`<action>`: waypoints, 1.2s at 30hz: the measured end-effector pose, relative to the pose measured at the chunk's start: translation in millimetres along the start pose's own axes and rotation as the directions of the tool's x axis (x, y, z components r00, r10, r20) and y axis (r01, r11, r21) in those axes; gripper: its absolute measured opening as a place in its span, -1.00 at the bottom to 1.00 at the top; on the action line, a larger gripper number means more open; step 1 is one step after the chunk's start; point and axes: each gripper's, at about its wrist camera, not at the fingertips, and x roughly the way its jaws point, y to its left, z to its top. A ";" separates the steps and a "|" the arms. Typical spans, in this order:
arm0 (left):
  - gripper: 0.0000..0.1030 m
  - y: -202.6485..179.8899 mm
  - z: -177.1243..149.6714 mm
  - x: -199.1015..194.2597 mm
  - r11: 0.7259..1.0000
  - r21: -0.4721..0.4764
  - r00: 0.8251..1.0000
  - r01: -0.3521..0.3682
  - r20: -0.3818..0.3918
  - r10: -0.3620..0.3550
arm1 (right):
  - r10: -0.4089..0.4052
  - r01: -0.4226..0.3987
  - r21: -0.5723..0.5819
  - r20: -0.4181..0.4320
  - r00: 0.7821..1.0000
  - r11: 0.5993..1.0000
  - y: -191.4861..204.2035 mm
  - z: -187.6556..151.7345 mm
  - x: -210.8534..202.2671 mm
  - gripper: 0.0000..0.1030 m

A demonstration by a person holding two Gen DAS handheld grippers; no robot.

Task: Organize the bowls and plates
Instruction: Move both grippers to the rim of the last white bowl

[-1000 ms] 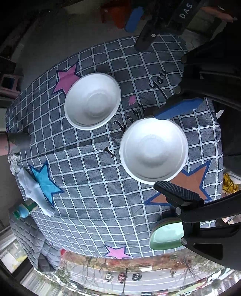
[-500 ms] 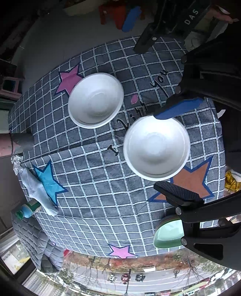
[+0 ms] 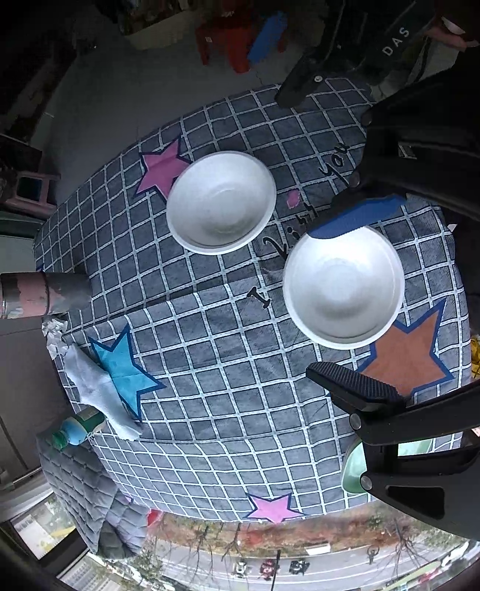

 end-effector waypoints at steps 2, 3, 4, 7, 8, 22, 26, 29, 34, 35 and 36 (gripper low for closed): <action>0.42 2.2 1.9 0.9 1.000 0.004 1.000 0.010 -0.002 -0.010 | -0.007 0.007 0.000 0.001 1.000 1.000 2.3 1.2 -0.7 0.28; 0.42 2.6 2.6 1.5 1.000 0.006 1.000 0.014 -0.003 -0.014 | -0.011 0.011 -0.001 0.001 1.000 1.000 3.2 1.4 -1.2 0.28; 0.42 3.2 3.6 2.2 1.000 0.008 1.000 0.019 -0.005 -0.019 | -0.014 0.014 -0.001 0.000 1.000 1.000 4.3 1.7 -1.5 0.28; 0.42 4.1 5.7 4.9 0.999 0.014 0.999 0.031 -0.011 -0.031 | -0.024 0.024 0.009 -0.009 1.000 1.000 5.0 2.7 -0.2 0.28; 0.42 4.7 6.3 5.6 0.999 0.016 0.999 0.036 -0.012 -0.035 | -0.026 0.026 0.013 -0.014 1.000 1.000 4.9 2.8 0.5 0.28; 0.45 -4.2 16.2 11.4 0.997 0.057 0.998 0.061 -0.018 -0.060 | -0.047 0.048 0.042 -0.023 0.999 0.998 -1.8 4.5 1.7 0.28; 0.45 -6.4 14.1 14.3 0.997 0.058 0.998 0.059 -0.028 -0.057 | -0.037 0.039 0.042 -0.037 0.999 0.998 -3.3 1.9 6.0 0.28; 0.45 -7.4 11.1 19.3 0.997 0.052 0.998 0.056 -0.045 -0.054 | -0.029 0.031 0.034 -0.046 0.999 0.999 -2.7 -1.4 9.4 0.28; 0.45 -9.9 6.2 25.6 0.998 0.045 0.997 0.049 -0.069 -0.046 | -0.009 0.011 0.031 -0.068 0.998 0.999 -3.9 -5.5 17.0 0.28; 0.45 -10.0 5.8 26.8 0.998 0.042 0.996 0.047 -0.073 -0.044 | -0.005 0.007 0.032 -0.074 0.997 0.999 -4.6 -5.9 18.8 0.28; 0.45 -10.0 5.7 28.0 0.998 0.039 0.996 0.047 -0.077 -0.044 | -0.001 0.004 0.031 -0.078 0.997 0.999 -5.2 -5.9 20.4 0.28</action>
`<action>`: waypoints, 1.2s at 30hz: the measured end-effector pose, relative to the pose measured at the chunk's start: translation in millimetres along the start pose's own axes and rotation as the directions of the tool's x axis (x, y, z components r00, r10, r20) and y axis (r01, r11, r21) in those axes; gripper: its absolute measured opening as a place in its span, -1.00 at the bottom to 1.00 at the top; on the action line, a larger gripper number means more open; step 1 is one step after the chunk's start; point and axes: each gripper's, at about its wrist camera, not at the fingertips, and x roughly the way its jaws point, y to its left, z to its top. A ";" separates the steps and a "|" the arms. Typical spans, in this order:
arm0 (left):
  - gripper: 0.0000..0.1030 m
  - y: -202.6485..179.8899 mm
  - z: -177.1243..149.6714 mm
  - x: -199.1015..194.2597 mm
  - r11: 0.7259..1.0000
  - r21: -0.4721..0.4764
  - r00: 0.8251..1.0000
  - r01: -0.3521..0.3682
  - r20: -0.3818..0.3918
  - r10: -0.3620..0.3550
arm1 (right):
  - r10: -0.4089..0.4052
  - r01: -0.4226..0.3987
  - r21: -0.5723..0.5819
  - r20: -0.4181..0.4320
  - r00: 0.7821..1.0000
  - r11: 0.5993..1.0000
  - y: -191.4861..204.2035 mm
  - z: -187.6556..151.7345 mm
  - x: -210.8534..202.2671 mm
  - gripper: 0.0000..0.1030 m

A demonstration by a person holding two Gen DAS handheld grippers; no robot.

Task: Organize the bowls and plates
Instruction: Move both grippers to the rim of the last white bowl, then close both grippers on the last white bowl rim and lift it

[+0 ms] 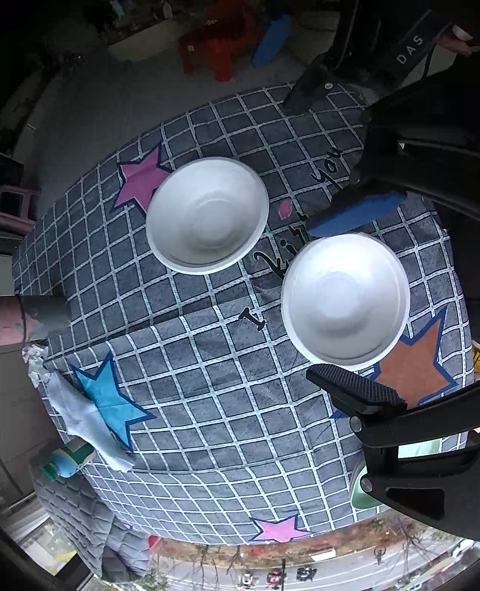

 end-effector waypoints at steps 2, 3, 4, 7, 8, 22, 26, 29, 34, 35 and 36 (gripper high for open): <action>0.45 1.2 1.6 2.2 1.000 -0.013 1.000 0.003 -0.006 -0.003 | 0.006 -0.006 -0.003 -0.007 1.000 1.000 -2.1 1.1 2.4 0.28; 0.45 2.4 2.8 3.1 1.000 -0.021 1.000 0.007 -0.009 -0.007 | 0.007 -0.007 -0.003 -0.006 1.000 1.000 -2.9 1.9 3.2 0.28; 0.45 3.8 5.1 4.5 0.999 -0.032 1.000 0.011 -0.014 -0.011 | 0.009 -0.009 -0.001 -0.006 1.000 1.000 -4.6 3.4 4.1 0.28; 0.45 6.6 13.9 8.1 0.998 -0.064 0.999 0.021 -0.023 -0.022 | 0.019 -0.018 0.018 -0.006 1.000 1.000 -13.9 9.2 8.8 0.28; 0.46 6.3 17.2 9.6 0.997 -0.070 0.999 0.024 -0.027 -0.025 | 0.022 -0.021 0.034 -0.005 1.000 0.999 -19.5 11.6 11.4 0.28; 0.46 -2.5 61.2 66.4 0.990 -0.137 0.993 0.013 -0.118 -0.030 | 0.084 -0.078 0.084 -0.078 0.993 0.993 -58.7 51.4 69.3 0.28; 0.46 -4.0 72.7 81.0 0.988 -0.154 0.991 0.013 -0.131 -0.034 | 0.090 -0.086 0.044 -0.094 0.992 0.995 -47.2 62.0 87.1 0.28; 0.46 -6.2 77.6 92.7 0.987 -0.161 0.988 0.018 -0.148 -0.042 | 0.086 -0.085 0.012 -0.114 0.990 0.996 -38.0 68.7 101.7 0.28; 0.46 -5.4 76.8 106.3 0.981 -0.191 0.984 0.022 -0.167 -0.055 | 0.085 -0.087 -0.012 -0.134 0.987 0.996 -32.4 74.3 116.5 0.28; 0.46 -5.9 75.4 108.3 0.981 -0.192 0.984 0.025 -0.168 -0.058 | 0.084 -0.087 -0.017 -0.133 0.987 0.996 -32.1 74.6 116.3 0.28; 0.46 -7.0 74.6 109.5 0.982 -0.190 0.984 0.024 -0.170 -0.057 | 0.083 -0.086 -0.022 -0.132 0.988 0.996 -31.9 74.8 116.1 0.28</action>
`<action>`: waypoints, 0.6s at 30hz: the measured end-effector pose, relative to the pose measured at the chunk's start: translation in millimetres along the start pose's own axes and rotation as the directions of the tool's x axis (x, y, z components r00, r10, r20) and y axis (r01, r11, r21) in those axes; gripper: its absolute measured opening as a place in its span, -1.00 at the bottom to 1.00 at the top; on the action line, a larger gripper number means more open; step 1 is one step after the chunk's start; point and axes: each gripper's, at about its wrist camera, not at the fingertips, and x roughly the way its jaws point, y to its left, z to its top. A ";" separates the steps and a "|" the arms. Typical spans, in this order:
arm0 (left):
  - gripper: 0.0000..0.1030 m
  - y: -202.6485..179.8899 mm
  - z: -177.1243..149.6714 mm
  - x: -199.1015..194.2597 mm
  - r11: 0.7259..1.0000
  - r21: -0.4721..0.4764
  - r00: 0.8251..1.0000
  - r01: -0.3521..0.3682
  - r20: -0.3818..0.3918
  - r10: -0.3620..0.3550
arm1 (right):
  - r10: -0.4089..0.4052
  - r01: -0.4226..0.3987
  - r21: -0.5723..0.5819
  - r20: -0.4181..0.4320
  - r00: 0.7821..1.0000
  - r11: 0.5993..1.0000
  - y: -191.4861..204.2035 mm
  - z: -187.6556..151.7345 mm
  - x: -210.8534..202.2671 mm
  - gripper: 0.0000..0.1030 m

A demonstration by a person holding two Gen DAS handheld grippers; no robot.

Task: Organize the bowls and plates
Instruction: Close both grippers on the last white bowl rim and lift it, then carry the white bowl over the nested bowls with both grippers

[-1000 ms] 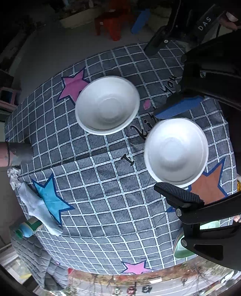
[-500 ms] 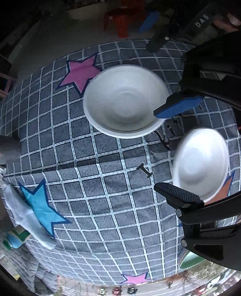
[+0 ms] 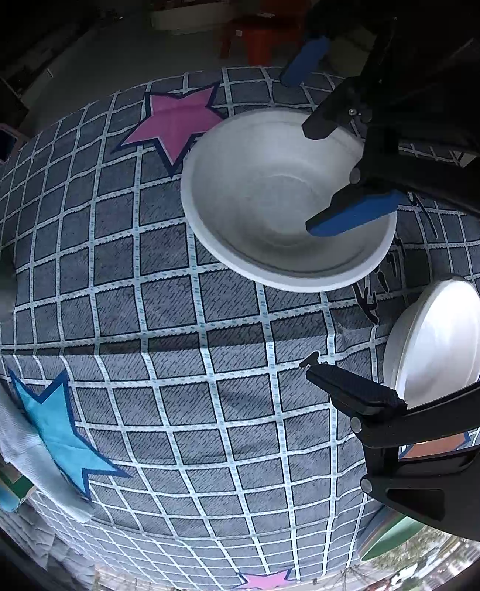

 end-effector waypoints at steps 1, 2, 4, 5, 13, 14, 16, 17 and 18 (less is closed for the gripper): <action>0.46 -0.2 -1.9 1.6 1.000 0.001 1.000 -0.007 0.000 0.007 | -0.002 0.002 -0.005 -0.002 1.000 1.000 0.3 0.1 0.4 0.28; 0.46 0.5 -2.2 1.1 1.000 0.003 1.000 -0.013 0.003 0.013 | -0.003 0.003 -0.008 -0.007 1.000 1.000 -0.3 1.8 1.7 0.28; 0.46 -2.7 -0.8 0.5 1.000 0.004 1.000 -0.025 0.006 0.025 | -0.004 0.004 -0.012 -0.008 1.000 1.000 -0.4 3.0 3.7 0.28; 0.46 -6.7 -2.6 1.3 1.000 0.005 1.000 -0.031 0.008 0.030 | -0.004 0.004 -0.013 -0.010 1.000 1.000 -1.0 3.1 4.1 0.28; 0.27 -1.5 2.0 24.3 1.000 -0.007 0.999 -0.029 -0.016 0.029 | -0.002 0.001 -0.050 -0.022 1.000 0.999 4.3 7.4 19.9 0.06; 0.20 -2.4 1.2 27.6 1.000 -0.004 1.000 -0.023 -0.017 0.023 | 0.002 -0.004 -0.055 -0.027 1.000 0.998 5.6 7.5 22.7 0.04; 0.08 -5.8 0.6 33.9 1.000 0.000 1.000 -0.015 -0.018 0.015 | 0.010 -0.011 -0.063 -0.022 1.000 0.998 8.0 6.8 26.1 -0.03; -0.07 -7.3 0.5 37.7 1.000 -0.001 1.000 -0.011 -0.020 0.011 | 0.013 -0.014 -0.068 -0.017 1.000 0.998 11.3 7.2 29.3 -0.14; -0.14 -7.7 1.4 42.9 1.000 -0.009 1.000 0.002 -0.027 -0.002 | 0.019 -0.020 -0.073 -0.018 1.000 0.997 12.8 7.3 31.2 -0.34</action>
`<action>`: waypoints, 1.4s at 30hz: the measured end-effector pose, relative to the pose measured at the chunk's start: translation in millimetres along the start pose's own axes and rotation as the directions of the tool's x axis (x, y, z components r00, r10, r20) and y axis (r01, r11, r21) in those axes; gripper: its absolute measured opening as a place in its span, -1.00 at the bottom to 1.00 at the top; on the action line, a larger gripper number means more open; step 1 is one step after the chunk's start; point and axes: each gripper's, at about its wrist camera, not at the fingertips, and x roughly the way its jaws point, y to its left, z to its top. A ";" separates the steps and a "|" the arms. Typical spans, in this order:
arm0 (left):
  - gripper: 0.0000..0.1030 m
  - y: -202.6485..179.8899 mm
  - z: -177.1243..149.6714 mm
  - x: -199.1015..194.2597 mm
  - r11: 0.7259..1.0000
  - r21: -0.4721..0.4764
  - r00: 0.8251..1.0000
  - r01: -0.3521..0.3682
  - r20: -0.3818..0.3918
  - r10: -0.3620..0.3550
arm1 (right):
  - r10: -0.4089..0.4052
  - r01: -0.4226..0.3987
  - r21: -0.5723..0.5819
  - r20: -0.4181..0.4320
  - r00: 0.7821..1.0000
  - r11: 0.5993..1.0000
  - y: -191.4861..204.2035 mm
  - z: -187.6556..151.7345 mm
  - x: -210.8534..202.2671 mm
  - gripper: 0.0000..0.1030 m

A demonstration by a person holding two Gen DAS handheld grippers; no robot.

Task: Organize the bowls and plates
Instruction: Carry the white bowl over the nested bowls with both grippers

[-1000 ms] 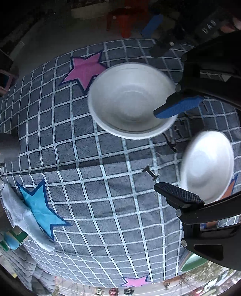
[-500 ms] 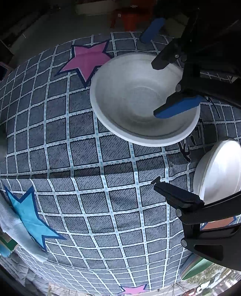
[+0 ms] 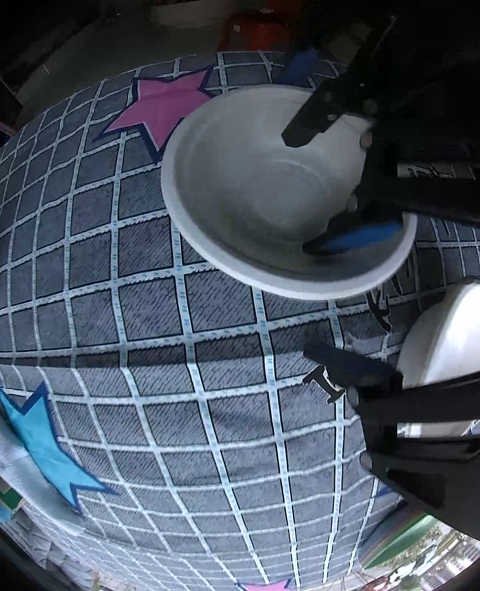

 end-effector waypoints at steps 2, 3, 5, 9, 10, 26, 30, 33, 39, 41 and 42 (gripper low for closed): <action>-0.27 -0.5 2.8 8.0 0.999 -0.018 0.999 0.039 -0.004 -0.039 | 0.000 -0.001 -0.010 -0.005 1.000 1.000 5.2 2.2 7.9 -0.51; -0.36 -2.6 4.5 8.9 0.999 -0.011 0.999 0.037 0.005 -0.037 | 0.012 -0.012 -0.016 -0.003 1.000 1.000 7.8 2.1 9.9 -0.63; -0.43 -6.1 7.0 11.3 0.999 -0.003 0.999 0.044 0.006 -0.044 | 0.011 -0.011 -0.020 0.007 1.000 1.000 11.0 2.2 10.1 -0.65; -0.49 -2.4 3.9 9.1 0.997 -0.013 0.997 0.074 0.007 -0.074 | 0.052 -0.052 0.022 -0.002 0.999 0.998 3.5 -0.1 5.1 -0.71; -0.49 -4.1 0.9 6.4 0.998 -0.003 0.998 0.068 0.015 -0.067 | 0.053 -0.053 0.019 0.002 0.999 0.998 3.4 -2.5 2.0 -0.71; -0.49 -23.8 -54.1 -40.2 0.997 0.055 0.994 0.054 0.090 -0.059 | 0.041 -0.043 0.052 0.040 0.998 0.998 7.8 -14.9 -69.2 -0.71; -0.49 -10.4 -72.1 -44.6 0.997 0.045 0.992 0.063 0.104 -0.067 | 0.037 -0.040 0.046 0.052 0.998 0.998 18.4 -30.4 -76.3 -0.71; -0.49 5.1 -83.4 -52.2 0.997 0.039 0.991 0.066 0.113 -0.070 | 0.034 -0.036 0.038 0.056 0.998 0.999 25.7 -45.9 -82.0 -0.71; -0.49 26.3 -99.6 -71.8 0.997 0.010 0.990 0.074 0.123 -0.075 | 0.024 -0.025 0.015 0.066 0.998 1.000 52.0 -61.2 -91.1 -0.71; -0.49 36.5 -107.7 -73.6 0.997 0.000 0.989 0.077 0.126 -0.076 | 0.025 -0.025 0.001 0.064 0.998 1.000 63.2 -66.0 -92.3 -0.71; -0.49 41.4 -111.9 -74.9 0.997 -0.004 0.989 0.077 0.127 -0.076 | 0.024 -0.024 -0.006 0.064 0.998 1.000 67.7 -67.4 -92.1 -0.71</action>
